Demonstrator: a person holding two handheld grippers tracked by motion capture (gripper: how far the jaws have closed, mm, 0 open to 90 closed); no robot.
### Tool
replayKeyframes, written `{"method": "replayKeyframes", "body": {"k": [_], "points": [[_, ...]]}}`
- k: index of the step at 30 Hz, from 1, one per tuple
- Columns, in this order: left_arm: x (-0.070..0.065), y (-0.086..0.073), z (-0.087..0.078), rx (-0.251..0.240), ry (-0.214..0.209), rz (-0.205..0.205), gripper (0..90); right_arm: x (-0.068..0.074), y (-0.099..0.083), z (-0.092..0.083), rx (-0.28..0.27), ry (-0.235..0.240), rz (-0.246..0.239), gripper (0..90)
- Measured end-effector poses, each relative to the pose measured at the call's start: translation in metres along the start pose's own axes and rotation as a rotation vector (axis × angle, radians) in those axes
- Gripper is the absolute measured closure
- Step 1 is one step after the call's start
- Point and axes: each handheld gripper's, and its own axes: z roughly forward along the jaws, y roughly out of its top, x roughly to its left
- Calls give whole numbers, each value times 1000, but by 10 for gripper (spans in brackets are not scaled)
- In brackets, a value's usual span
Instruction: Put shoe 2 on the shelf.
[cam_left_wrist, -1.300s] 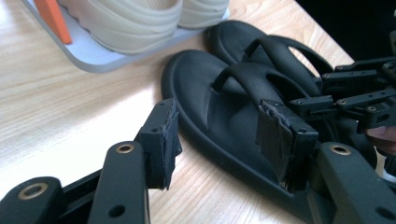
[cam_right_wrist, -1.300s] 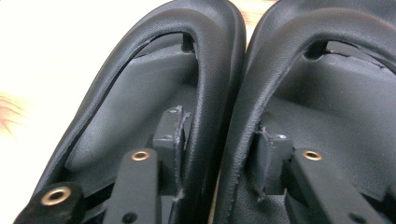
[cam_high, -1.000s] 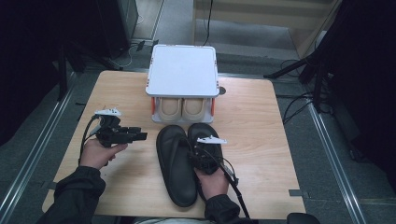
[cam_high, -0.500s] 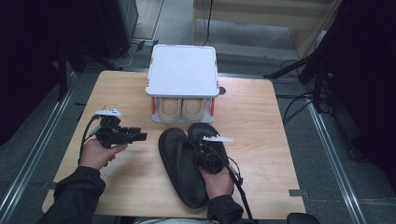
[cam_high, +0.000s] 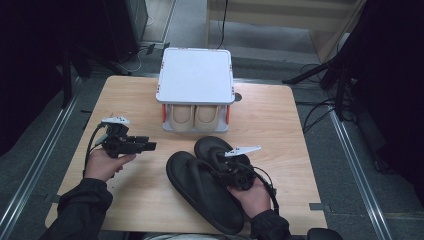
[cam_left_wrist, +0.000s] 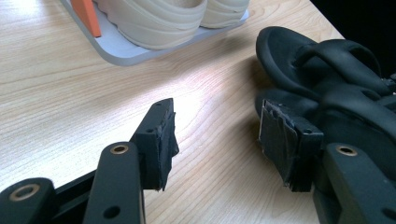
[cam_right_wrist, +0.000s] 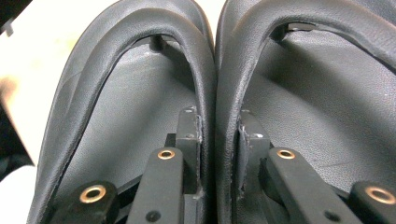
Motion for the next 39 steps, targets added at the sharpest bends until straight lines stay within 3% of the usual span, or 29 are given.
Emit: {"method": "replayKeyframes", "body": {"k": [5, 6, 11, 24, 28, 39], "points": [[1, -1, -1, 2, 5, 0, 457, -5, 4, 4, 36, 45, -58, 757], [1, -1, -1, 2, 6, -1, 457, -9, 7, 7, 42, 67, -91, 756], [2, -5, -4, 12, 12, -6, 456, -15, 13, 14, 70, 85, -197, 756], [3, -19, -17, 10, 52, -20, 452, -18, 52, 29, 119, 280, -403, 756], [5, -23, -21, 6, 61, -33, 452, -16, 62, 33, 143, 306, -469, 756], [10, -30, -23, 24, 88, -48, 457, -4, 98, 25, 175, 375, -543, 755]]}}
